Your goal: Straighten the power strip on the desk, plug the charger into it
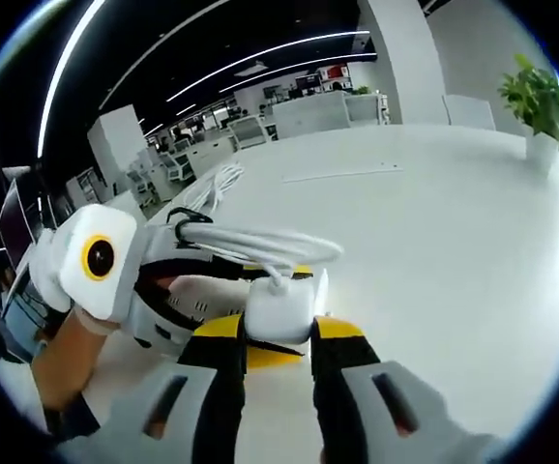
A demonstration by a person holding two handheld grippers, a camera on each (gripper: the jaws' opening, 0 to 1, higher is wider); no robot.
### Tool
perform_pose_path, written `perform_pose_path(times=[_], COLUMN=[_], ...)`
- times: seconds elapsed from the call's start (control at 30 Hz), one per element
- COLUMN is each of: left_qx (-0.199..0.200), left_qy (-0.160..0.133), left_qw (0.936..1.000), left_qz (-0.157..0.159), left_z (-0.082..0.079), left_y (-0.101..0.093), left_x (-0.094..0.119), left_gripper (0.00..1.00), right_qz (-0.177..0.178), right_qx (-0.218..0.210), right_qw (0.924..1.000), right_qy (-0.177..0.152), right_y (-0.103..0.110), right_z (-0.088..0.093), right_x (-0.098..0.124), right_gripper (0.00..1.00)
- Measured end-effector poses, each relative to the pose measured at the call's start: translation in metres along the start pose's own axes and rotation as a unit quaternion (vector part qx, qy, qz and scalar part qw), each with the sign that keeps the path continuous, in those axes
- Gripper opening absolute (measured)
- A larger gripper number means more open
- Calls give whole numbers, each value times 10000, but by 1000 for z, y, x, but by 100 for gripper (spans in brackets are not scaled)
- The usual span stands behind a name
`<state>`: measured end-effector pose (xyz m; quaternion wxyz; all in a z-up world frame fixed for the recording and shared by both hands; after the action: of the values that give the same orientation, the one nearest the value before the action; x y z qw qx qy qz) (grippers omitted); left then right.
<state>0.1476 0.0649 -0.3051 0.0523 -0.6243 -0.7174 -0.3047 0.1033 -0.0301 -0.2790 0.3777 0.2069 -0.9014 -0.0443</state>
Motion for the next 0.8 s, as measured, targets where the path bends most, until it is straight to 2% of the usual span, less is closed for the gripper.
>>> perform_pose_path(times=[0.1, 0.23, 0.37, 0.47, 0.6, 0.7, 0.73, 0.8], left_qx=[-54, -134, -178, -133, -89, -71, -64, -39], left_qy=[-9, -15, -10, 5, -3, -4, -6, -10], left_qw=[10000, 9999, 9998, 9999, 9999, 9999, 9999, 9999], left_qz=[3, 83, 76, 89, 91, 102, 103, 102], left_z=[0, 3, 5, 6, 6, 6, 6, 6], left_y=[-1, -7, -9, -9, -9, -9, -9, -9], left_x=[-4, -6, -7, -6, -5, -4, -4, -3], left_gripper=[36, 31, 32, 32, 32, 32, 32, 32], right_qz=[-15, -101, -262, -299, -583, -901, -894, -734], right_qx=[22, 79, 110, 153, 149, -44, -52, 258], right_qw=[10000, 9998, 9995, 9993, 9982, 9959, 9960, 9969], right_qy=[55, 145, 138, 171, 78, -66, -56, 112], right_y=[0, 2, 4, 6, 6, -1, -3, -8], right_z=[0, 2, 3, 3, 0, -9, -10, -13], right_x=[0, 0, 0, 0, 14, 29, 30, 30], right_gripper=[26, 27, 32, 33, 34, 31, 26, 18])
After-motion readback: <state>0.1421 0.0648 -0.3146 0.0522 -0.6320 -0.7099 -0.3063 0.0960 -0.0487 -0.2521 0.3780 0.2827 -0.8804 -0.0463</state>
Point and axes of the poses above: the point that each gripper's makers call its tool centre point, and the gripper's own axes: x roughly backward along the fingers, y roughly to its left, z roughly out of its underside, the point moved 8 cm from there along x, roughly backward along the fingers, and after that the axes turned 10 degrees about y, right-handed, at the moved point
